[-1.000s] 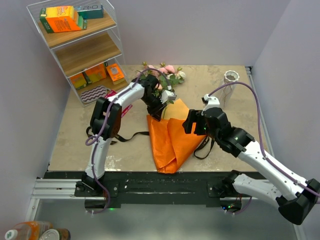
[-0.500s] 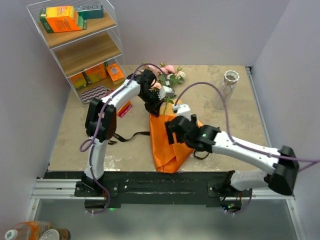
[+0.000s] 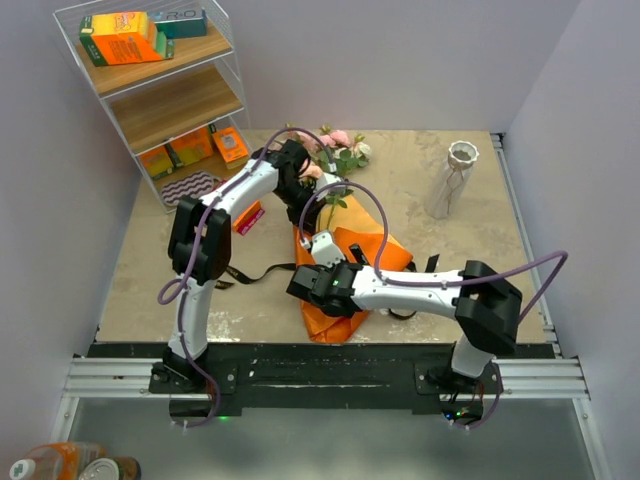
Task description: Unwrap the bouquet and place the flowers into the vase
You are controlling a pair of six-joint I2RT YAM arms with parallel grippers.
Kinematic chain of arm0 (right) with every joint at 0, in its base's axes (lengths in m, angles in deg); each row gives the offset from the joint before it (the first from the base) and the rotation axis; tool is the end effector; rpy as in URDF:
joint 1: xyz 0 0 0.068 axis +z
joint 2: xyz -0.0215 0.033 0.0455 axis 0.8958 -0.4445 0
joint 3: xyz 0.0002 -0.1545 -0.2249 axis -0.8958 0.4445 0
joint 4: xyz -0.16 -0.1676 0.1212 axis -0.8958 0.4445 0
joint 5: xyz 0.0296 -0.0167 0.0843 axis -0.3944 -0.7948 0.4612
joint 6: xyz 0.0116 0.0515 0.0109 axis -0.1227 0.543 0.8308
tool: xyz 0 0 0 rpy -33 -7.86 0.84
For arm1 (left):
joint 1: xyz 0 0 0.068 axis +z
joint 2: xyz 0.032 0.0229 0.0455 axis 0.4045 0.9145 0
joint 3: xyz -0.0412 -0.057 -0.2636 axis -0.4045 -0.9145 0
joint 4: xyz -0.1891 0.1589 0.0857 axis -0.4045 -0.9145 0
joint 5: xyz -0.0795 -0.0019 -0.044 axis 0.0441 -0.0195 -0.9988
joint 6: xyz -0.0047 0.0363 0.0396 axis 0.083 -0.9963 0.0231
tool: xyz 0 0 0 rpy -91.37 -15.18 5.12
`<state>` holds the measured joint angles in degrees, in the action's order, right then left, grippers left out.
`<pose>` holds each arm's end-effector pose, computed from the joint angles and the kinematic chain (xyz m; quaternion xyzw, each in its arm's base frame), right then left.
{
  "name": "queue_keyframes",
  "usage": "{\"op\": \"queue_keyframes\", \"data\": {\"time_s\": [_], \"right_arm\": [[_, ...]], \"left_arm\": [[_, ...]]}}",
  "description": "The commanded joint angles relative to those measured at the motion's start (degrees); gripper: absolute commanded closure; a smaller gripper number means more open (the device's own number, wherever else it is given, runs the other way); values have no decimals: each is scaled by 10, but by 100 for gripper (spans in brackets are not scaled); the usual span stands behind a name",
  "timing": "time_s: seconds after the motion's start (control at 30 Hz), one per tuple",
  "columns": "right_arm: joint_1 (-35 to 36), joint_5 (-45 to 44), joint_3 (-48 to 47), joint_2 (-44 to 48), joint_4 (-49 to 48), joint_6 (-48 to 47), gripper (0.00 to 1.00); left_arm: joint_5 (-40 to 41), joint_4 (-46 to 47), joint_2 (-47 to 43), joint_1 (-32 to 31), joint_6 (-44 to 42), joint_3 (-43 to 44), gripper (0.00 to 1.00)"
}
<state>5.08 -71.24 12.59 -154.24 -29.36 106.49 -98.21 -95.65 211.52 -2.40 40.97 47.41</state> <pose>0.1402 0.2834 0.2154 -0.1959 0.8761 -0.1643 0.4087 0.3896 -0.2160 0.2132 0.5198 0.7871 -0.3036 0.1344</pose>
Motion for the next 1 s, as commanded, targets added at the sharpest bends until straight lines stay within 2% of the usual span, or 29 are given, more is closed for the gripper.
{"op": "queue_keyframes", "data": {"time_s": [0.0,0.1,0.17,0.33,0.4,0.57,0.7,0.77,0.83,0.97], "right_arm": [[4,-78,-40,-31,32,53,9],[4,-118,-62,-45,95,100,9],[4,-139,-77,-45,172,143,9],[4,-167,-98,14,320,310,8],[4,-165,-81,42,340,358,8],[1,-135,-28,141,364,408,8],[0,-117,0,187,359,407,9],[7,-108,-11,184,321,342,10],[35,-112,-31,165,268,303,4],[76,-120,-84,72,211,229,1]], "left_arm": [[-17,-8,-34,7,-16,-4,100],[-17,-8,-36,9,-20,-5,100],[-19,-8,-37,11,-21,-5,100],[-23,-9,-40,20,-23,-5,100],[-29,-9,-43,25,-26,-6,100],[-43,-26,-56,51,-41,-8,100],[-61,-34,-70,74,-49,-18,100],[-67,-31,-79,77,-50,-30,100],[-73,-27,-81,76,-44,-34,100],[-95,-31,-77,75,-38,-21,100]]}}
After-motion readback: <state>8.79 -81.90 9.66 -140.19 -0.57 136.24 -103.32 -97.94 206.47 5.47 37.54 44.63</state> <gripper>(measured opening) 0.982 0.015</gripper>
